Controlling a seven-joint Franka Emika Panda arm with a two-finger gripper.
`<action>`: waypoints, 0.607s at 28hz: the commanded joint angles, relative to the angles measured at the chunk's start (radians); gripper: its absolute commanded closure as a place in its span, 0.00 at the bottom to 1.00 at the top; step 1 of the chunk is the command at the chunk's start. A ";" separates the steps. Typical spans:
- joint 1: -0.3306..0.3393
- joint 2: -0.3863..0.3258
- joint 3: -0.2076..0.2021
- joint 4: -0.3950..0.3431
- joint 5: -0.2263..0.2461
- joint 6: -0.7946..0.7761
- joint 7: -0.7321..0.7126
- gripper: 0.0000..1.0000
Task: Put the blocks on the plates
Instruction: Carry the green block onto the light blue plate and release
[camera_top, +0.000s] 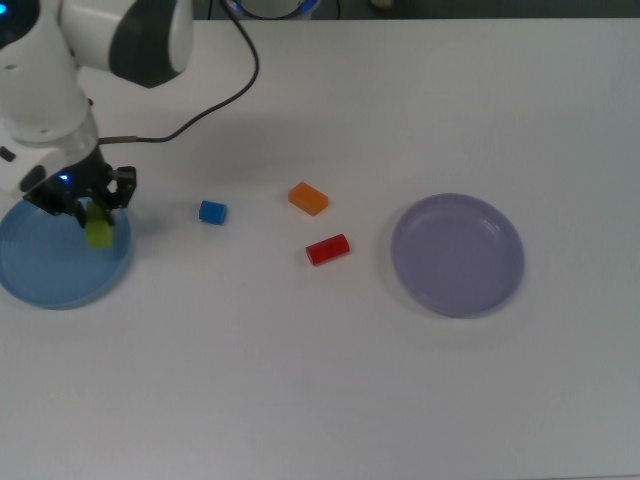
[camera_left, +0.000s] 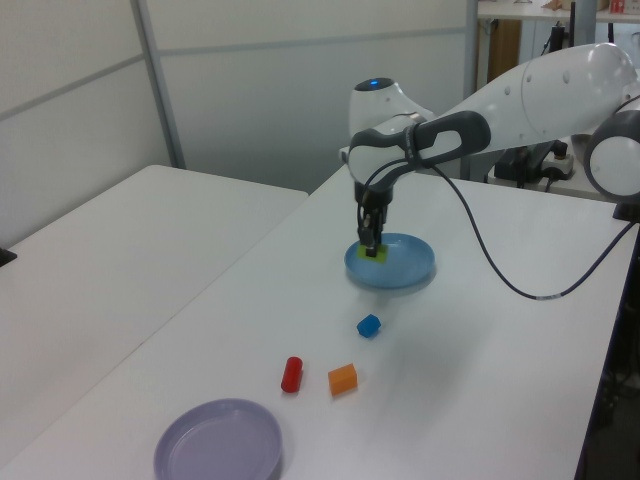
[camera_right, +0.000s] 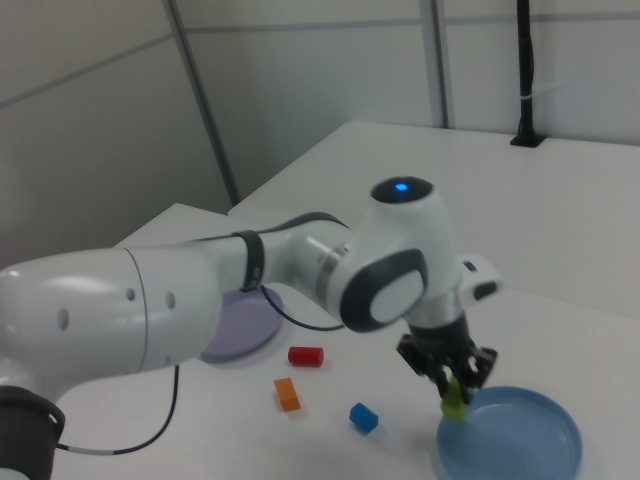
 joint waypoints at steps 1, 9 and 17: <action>-0.044 0.023 0.002 0.008 0.030 -0.005 0.012 1.00; -0.061 0.055 0.002 0.014 0.022 0.004 0.012 0.93; -0.064 0.055 0.002 0.014 0.024 0.007 -0.001 0.61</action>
